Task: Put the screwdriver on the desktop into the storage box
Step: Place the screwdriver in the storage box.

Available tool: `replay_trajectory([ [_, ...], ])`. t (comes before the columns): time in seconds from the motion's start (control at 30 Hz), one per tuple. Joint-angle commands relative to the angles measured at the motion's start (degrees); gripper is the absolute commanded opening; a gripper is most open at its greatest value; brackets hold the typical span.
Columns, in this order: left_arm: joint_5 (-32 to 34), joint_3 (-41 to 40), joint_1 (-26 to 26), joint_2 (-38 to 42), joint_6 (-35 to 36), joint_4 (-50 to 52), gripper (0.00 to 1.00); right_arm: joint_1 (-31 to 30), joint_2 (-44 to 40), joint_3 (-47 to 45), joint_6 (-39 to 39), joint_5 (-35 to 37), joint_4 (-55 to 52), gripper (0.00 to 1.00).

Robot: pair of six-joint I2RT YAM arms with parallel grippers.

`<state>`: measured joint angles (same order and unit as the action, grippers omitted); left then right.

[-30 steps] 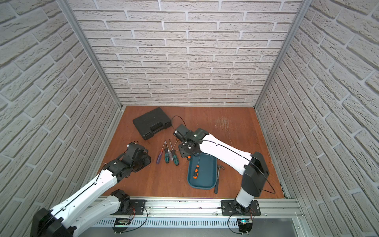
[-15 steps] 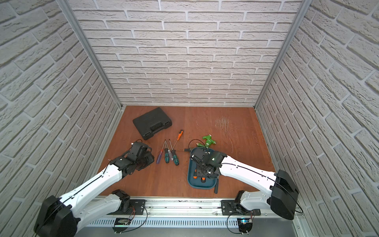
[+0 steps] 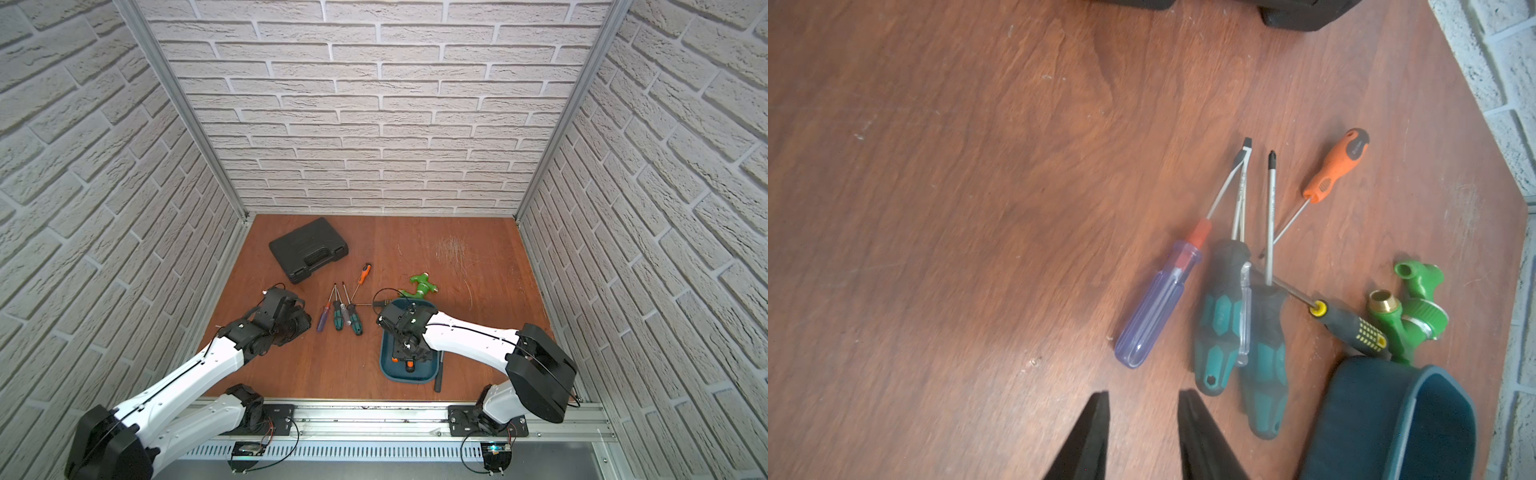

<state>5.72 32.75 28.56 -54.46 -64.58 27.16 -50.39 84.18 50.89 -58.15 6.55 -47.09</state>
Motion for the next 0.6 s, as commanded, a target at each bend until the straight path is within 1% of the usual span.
replay_trajectory([
  [0.0,1.35,-0.85,-0.2,0.93,-0.47,1.21,0.35,0.23,1.23,1.32,2.51,2.14,-1.15,0.47],
  [0.07,1.23,-0.75,-0.23,0.69,-0.47,1.15,0.35,0.21,1.75,1.98,3.48,2.4,-1.51,0.54],
  [0.13,1.15,-0.72,-0.22,0.28,-0.44,0.85,0.35,0.23,1.71,2.77,4.47,2.69,-2.02,0.59],
  [0.23,0.71,-0.36,-0.25,-0.67,-0.07,0.03,0.35,0.21,0.45,4.54,6.48,3.57,-3.11,0.6],
  [0.33,-0.4,0.55,-0.25,-2.12,1.84,-1.02,0.36,-0.01,-2.74,7.21,10.08,5.47,-4.25,0.6],
  [0.43,-2.34,2.48,-0.23,-5.12,6.14,-1.91,0.42,0.03,-5.46,10.08,15.16,5.93,-3.32,0.59],
  [0.5,-5.52,4.58,-0.5,-9.35,10.88,-2.38,0.48,0.03,-5.53,12.21,17.06,6.07,-3.35,0.58],
  [0.57,-8.54,7.04,-0.47,-14.4,15.49,-1.17,0.5,0.04,-5.09,13.26,17.32,5.53,-3.01,0.58],
])
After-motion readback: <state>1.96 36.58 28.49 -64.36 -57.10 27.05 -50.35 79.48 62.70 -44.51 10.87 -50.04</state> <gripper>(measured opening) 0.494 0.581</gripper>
